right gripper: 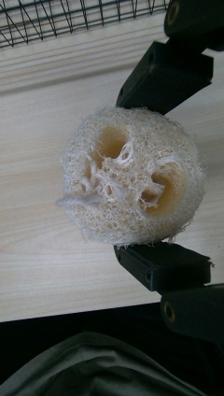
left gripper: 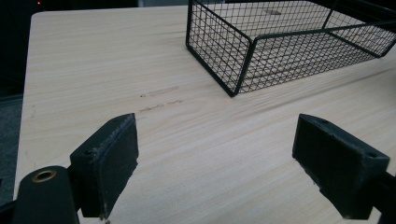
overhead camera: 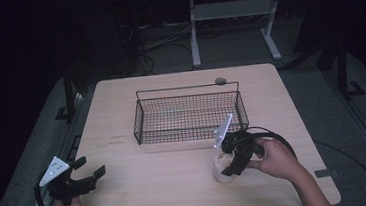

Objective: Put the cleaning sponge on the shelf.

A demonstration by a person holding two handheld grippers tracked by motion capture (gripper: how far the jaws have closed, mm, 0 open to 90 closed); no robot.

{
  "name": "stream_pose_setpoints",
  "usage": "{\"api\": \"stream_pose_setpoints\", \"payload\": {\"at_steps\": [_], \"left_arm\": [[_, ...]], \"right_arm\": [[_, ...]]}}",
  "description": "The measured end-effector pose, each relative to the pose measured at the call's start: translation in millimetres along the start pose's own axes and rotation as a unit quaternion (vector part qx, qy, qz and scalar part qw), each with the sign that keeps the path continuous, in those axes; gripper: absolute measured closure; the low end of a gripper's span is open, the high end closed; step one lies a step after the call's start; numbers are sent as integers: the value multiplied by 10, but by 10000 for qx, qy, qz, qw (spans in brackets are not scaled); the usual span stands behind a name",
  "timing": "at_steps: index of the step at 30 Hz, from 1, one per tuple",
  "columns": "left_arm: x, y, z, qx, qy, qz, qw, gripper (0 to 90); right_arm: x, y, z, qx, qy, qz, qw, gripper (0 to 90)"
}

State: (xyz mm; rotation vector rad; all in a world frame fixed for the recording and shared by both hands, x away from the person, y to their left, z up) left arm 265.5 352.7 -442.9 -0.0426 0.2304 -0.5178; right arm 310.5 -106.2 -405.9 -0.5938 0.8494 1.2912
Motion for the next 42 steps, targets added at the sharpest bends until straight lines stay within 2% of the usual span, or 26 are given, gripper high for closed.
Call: {"api": "stream_pose_setpoints", "payload": {"at_steps": [16, 28, 42], "left_arm": [[5, -12, 6, -11, -29, -7, 10000, 138], [-8, 6, 7, -51, -57, 10, 10000, 138], [-5, -4, 13, -29, -80, 20, 10000, 138]], "right_arm": [[-108, -112, 180, -20, -66, 14, 10000, 284], [-188, -187, 351, -121, -2, -75, 9999, 284], [-254, -282, 480, -132, 41, -47, 9999, 284]]}}
Point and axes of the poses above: each handheld gripper's, and its own axes: x roughly forward along the jaws, z roughly out of its top, y roughly to its left, the point moved 3 cm from there along x, roughly forward along the jaws, and after that the axes turned 14 degrees about -y, right-handed, at the moved point
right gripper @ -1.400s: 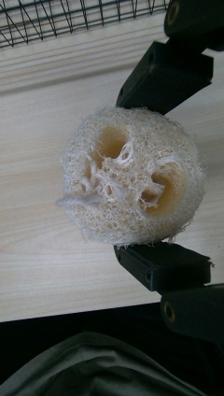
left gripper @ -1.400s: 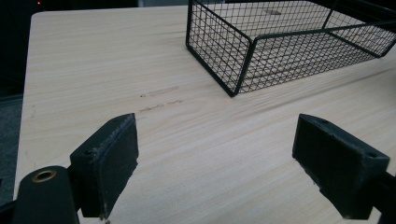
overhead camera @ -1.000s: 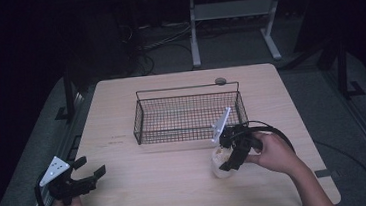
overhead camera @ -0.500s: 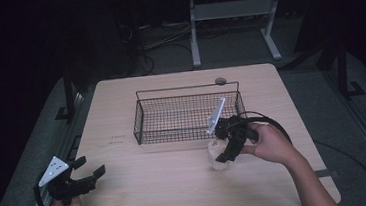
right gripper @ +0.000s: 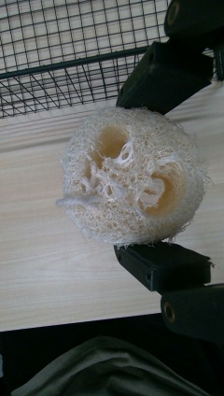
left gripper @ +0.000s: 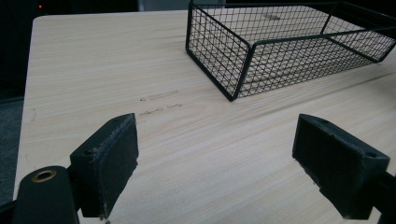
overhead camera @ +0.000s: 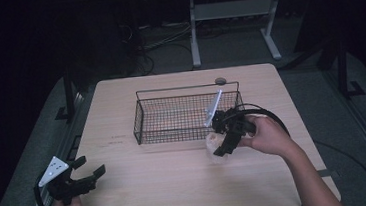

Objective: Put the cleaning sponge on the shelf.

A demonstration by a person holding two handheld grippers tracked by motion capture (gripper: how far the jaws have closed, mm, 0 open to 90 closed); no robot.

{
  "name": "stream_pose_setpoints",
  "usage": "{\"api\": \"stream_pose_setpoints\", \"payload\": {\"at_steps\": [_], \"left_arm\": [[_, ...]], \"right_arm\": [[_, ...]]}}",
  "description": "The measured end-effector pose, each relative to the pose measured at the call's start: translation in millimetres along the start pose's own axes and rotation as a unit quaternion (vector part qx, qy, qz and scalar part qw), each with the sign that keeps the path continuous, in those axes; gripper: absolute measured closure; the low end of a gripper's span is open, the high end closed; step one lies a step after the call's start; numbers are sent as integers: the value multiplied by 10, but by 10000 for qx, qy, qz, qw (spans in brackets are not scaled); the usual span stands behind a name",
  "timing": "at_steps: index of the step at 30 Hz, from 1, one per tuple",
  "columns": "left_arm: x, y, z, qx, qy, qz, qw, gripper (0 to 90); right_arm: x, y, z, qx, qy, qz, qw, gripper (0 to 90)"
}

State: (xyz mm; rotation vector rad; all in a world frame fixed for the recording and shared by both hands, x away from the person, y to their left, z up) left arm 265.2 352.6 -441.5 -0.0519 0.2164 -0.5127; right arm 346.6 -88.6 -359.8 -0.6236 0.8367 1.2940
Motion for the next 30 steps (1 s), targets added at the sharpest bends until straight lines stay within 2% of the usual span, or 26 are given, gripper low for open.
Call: {"api": "stream_pose_setpoints", "payload": {"at_steps": [19, 30], "left_arm": [[-2, 8, 5, -11, -19, 15, 10000, 138], [4, 5, 2, -20, -14, 12, 10000, 138]], "right_arm": [[-122, -177, 253, -54, 9, -100, 9999, 285], [-112, -324, 309, -5, -38, -138, 9999, 285]]}}
Point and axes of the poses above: each handheld gripper's, and its own axes: x roughly forward along the jaws, z roughly out of its top, y roughly to its left, the point moved 3 cm from there along x, roughly forward along the jaws, and after that the axes turned 14 degrees about -y, right-handed, at the moved point
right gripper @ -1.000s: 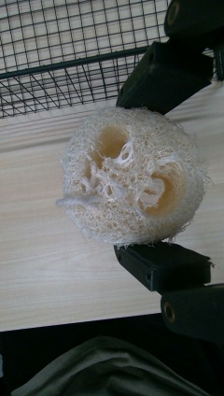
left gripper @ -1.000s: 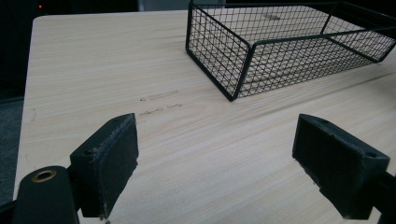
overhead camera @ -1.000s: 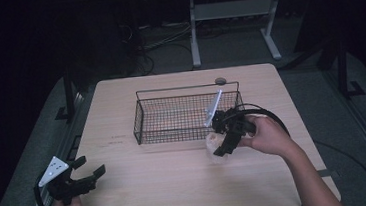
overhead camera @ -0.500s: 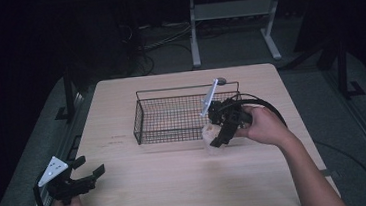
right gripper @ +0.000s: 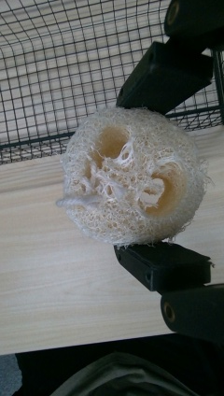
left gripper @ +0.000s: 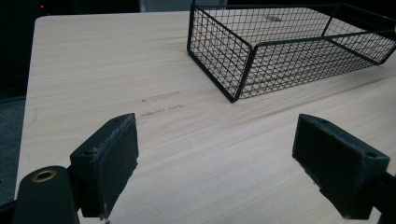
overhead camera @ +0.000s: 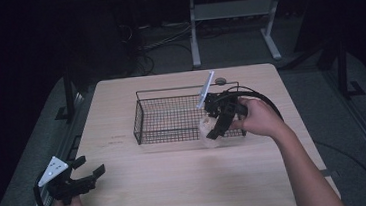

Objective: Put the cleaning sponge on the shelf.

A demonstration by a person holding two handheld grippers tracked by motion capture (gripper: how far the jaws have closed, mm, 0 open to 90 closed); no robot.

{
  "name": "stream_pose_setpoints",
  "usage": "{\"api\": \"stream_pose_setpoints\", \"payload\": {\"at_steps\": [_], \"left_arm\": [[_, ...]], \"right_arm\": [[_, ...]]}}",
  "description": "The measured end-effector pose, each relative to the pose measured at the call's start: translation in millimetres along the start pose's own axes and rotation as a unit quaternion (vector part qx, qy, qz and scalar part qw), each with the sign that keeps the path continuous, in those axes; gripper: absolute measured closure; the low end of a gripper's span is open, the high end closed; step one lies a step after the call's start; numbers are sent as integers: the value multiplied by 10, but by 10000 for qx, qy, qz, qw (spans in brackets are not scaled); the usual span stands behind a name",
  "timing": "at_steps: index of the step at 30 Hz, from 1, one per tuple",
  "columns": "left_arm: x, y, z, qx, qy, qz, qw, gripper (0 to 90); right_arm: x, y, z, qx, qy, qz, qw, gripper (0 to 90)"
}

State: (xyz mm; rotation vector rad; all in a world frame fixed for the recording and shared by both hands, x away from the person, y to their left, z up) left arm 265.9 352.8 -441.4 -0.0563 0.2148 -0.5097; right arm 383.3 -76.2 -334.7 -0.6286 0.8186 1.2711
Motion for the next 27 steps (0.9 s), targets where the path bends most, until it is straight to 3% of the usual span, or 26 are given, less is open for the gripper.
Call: {"api": "stream_pose_setpoints", "payload": {"at_steps": [13, 27], "left_arm": [[4, 1, 1, 6, 25, -7, 10000, 138], [8, 0, 2, 1, 20, -25, 10000, 138]], "right_arm": [[6, -221, 4, 268, 9, -94, 9996, 285], [-39, -390, 190, 239, 49, -219, 9995, 285]]}}
Point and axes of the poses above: each handheld gripper's, and its own axes: x roughly forward along the jaws, z roughly out of its top, y roughly to its left, the point moved 3 cm from there along x, roughly forward along the jaws, and after that the axes turned 14 degrees about -y, right-handed, at the moved point
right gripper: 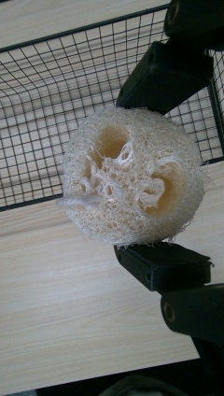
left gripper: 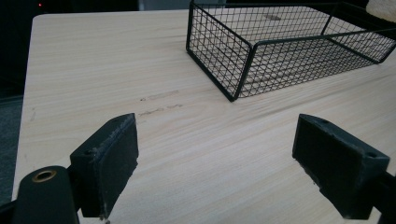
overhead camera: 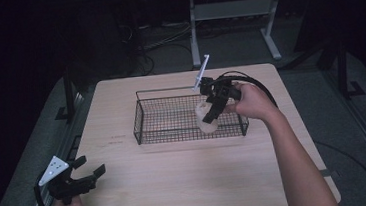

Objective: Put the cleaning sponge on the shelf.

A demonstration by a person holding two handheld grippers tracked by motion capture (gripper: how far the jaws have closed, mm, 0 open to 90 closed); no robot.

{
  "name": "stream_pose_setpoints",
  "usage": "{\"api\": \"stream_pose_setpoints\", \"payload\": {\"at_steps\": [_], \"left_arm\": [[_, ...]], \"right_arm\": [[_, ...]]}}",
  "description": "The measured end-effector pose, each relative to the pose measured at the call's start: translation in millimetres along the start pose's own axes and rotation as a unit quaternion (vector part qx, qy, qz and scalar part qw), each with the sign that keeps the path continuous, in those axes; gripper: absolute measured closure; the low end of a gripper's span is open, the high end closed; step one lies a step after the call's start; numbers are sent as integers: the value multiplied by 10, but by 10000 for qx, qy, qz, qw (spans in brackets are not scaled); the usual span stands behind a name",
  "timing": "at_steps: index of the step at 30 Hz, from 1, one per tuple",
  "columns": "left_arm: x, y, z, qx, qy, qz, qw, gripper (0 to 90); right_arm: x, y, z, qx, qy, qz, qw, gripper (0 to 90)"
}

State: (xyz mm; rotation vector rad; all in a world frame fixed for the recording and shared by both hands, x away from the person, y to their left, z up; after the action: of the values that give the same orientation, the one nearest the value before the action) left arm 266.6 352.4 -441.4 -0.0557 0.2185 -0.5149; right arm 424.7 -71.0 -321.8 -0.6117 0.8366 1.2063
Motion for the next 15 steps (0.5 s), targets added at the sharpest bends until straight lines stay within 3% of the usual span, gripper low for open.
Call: {"api": "stream_pose_setpoints", "payload": {"at_steps": [7, 15], "left_arm": [[4, 0, -2, 0, 9, 0, 10000, 138], [8, -1, -3, 22, 30, -13, 10000, 138]], "right_arm": [[-27, -125, 64, 111, -103, -61, 9999, 284], [23, -264, 7, 287, -110, -144, 9994, 285]]}}
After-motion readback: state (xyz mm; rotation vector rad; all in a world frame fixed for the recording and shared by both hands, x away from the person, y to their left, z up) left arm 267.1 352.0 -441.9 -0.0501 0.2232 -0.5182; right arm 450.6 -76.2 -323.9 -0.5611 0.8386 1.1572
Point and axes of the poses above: each handheld gripper's, and its own axes: x roughly forward along the jaws, z roughly out of its top, y roughly to its left, the point moved 3 cm from there along x, roughly forward along the jaws, and after that the axes turned 14 degrees about -y, right-handed, at the moved point
